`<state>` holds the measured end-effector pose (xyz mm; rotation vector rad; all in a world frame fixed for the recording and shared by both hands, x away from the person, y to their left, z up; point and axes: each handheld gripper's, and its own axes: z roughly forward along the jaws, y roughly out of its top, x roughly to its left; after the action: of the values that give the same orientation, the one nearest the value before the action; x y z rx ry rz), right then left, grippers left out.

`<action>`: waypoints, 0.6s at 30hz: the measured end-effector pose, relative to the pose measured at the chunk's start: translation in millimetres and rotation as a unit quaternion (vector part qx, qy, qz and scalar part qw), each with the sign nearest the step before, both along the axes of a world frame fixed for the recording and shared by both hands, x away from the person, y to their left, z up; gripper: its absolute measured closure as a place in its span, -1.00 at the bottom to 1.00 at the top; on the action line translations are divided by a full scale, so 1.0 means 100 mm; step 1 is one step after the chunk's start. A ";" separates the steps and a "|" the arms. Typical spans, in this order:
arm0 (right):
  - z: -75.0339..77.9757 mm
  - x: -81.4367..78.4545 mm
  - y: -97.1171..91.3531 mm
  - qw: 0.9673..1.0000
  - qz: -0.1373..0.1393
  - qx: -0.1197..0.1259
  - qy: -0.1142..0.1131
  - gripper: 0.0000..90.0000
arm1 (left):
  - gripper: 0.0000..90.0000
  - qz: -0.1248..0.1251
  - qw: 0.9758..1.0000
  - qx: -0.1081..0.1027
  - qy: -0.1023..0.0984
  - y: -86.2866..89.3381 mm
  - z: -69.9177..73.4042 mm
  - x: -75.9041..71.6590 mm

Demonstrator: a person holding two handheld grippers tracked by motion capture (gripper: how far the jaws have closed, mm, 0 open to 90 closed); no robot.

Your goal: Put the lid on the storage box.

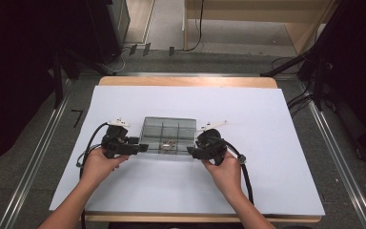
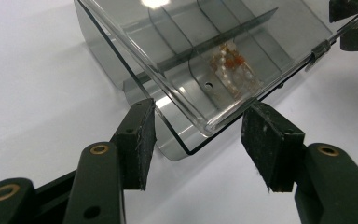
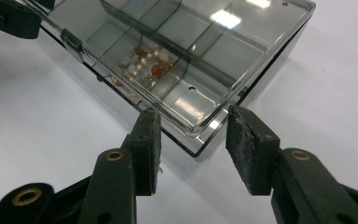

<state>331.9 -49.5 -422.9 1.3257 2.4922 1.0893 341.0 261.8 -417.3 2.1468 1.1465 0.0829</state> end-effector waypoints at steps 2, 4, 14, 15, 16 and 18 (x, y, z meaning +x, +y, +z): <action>-0.02 0.00 0.00 1.000 0.001 -0.004 0.001 0.25 | 0.02 -0.003 1.000 0.001 0.003 0.00 -0.02 0.00; -0.04 0.01 0.00 1.000 0.002 -0.007 0.001 0.24 | 0.02 -0.002 1.000 0.002 0.003 -0.01 -0.03 0.00; -0.10 0.00 0.02 1.000 0.000 -0.010 0.008 0.22 | 0.01 -0.003 1.000 0.009 0.011 -0.02 -0.09 0.01; -0.10 0.00 0.02 1.000 -0.001 -0.008 0.008 0.22 | 0.01 -0.003 1.000 0.009 0.011 -0.02 -0.09 0.01; -0.10 0.00 0.01 1.000 0.000 -0.008 0.008 0.22 | 0.01 -0.003 1.000 0.010 0.012 -0.02 -0.10 0.01; -0.11 0.00 0.01 1.000 0.001 -0.009 0.007 0.22 | 0.01 -0.004 1.000 0.013 0.013 -0.02 -0.11 0.01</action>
<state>332.0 -48.2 -433.6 1.3318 2.5074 1.0593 342.1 260.1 -427.8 2.1812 1.1561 0.0667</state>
